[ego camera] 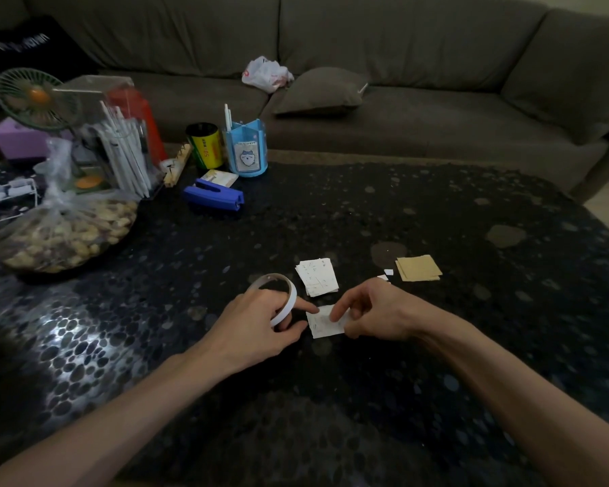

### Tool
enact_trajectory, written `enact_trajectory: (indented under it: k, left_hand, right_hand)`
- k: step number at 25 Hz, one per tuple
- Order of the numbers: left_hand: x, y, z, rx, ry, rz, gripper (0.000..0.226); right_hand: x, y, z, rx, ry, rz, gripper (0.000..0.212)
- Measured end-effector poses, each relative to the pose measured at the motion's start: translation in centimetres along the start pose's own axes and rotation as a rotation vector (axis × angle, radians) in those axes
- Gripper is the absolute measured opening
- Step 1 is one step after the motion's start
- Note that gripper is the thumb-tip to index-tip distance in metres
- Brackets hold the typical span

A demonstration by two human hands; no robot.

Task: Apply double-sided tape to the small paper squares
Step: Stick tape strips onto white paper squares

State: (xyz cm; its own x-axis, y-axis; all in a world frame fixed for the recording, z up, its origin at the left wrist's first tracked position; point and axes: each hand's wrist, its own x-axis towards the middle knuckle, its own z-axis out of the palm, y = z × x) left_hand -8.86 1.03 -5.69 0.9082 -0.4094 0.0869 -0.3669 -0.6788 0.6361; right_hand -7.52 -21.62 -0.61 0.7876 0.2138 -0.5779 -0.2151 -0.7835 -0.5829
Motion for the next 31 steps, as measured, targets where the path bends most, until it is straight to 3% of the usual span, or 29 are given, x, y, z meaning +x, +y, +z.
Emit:
enact_trajectory:
  k: [17,31]
  left_hand:
    - [0.50,-0.22,0.50,0.043,-0.015,-0.008,0.017]
    - [0.56,-0.12,0.50,0.176,-0.099,0.089,0.030]
  right_hand:
    - [-0.06,-0.36,0.22,-0.029,0.047,0.010,0.019]
    - [0.11,-0.17,0.01,0.090,0.109,0.091,0.016]
